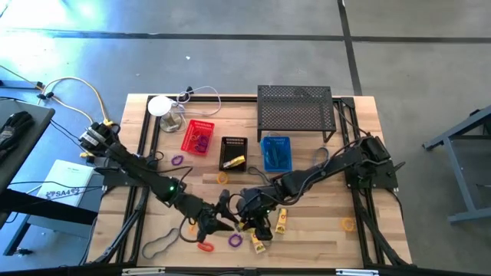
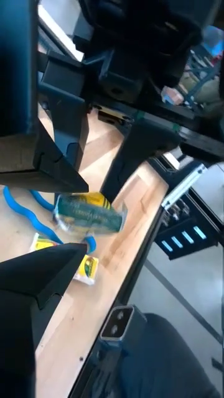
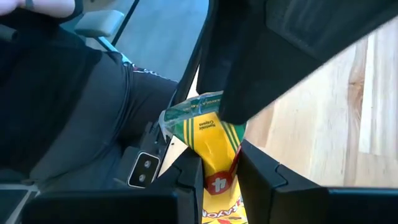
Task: Pick & Place Office Desk Supplies
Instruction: Put the right crayon box into the black bin
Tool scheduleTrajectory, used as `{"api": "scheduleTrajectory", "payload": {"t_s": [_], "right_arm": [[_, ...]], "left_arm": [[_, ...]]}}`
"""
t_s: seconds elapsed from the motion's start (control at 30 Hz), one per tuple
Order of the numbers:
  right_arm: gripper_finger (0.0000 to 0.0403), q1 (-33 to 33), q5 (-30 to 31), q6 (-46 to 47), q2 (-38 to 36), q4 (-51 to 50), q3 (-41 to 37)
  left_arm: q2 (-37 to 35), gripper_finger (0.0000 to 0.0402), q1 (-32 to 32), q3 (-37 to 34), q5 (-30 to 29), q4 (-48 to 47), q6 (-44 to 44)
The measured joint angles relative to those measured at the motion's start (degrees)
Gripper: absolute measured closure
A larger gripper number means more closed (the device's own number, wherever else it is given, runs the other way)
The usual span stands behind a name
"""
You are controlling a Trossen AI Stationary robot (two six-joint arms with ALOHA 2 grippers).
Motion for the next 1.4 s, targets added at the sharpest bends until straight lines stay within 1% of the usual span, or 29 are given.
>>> {"api": "scheduleTrajectory", "payload": {"t_s": [0.07, 0.17, 0.3, 0.5, 0.73, 0.87, 0.97, 1.1, 1.2, 1.27, 1.33, 1.4], "right_arm": [[0.0341, -0.06, 0.05, -0.02, 0.00, 0.11, 0.00], [0.0341, -0.06, 0.03, 0.00, 0.00, 0.30, 0.00], [0.0341, -0.02, 0.00, 0.00, 0.00, 0.37, 0.00], [0.0341, -0.05, 0.05, -0.15, 0.10, 0.10, -0.02], [0.0341, -0.02, -0.39, -0.20, 0.11, -0.02, -0.02], [0.0333, 0.22, 0.88, 1.73, 0.11, 0.33, 0.00], [0.0305, 0.68, 2.50, 4.26, 0.11, 0.16, 0.00], [0.0241, 0.90, 3.32, 5.77, 0.09, -0.14, 0.00], [0.0188, 1.25, 4.57, 6.01, 0.09, -0.41, 0.00], [0.0156, 1.57, 7.21, 5.84, 0.07, -1.79, 0.02], [0.0132, 2.08, 10.65, 7.29, 0.00, -4.71, 0.09], [0.0115, 2.36, 11.05, 10.05, -0.07, -10.81, 0.13]], "left_arm": [[0.00, 0.0266, 1.15, 0.00, 1.49, -0.06, -1.06], [0.51, 0.0266, 2.76, 0.00, 5.86, 0.75, -1.43], [1.58, 0.0266, 4.18, 0.02, 9.48, 1.84, -1.51], [2.54, 0.0273, 4.26, 0.02, 9.52, 2.34, -0.35], [2.54, 0.0322, 3.62, 0.02, 9.36, 2.85, -0.76], [2.54, 0.0335, 3.54, 0.02, 9.40, 2.74, -1.37], [2.54, 0.0338, 3.30, 0.02, 9.39, 2.68, -1.14], [2.54, 0.0340, 3.05, 0.02, 9.28, 2.46, -1.88], [2.54, 0.0341, 2.74, 0.02, 9.29, 2.29, -6.23], [2.54, 0.0342, 2.74, 0.02, 9.28, 1.58, -9.92], [2.48, 0.0343, 2.74, 0.02, 8.55, 0.11, -13.40], [2.02, 0.0343, 2.74, 0.02, 6.17, -3.22, -17.12]]}}
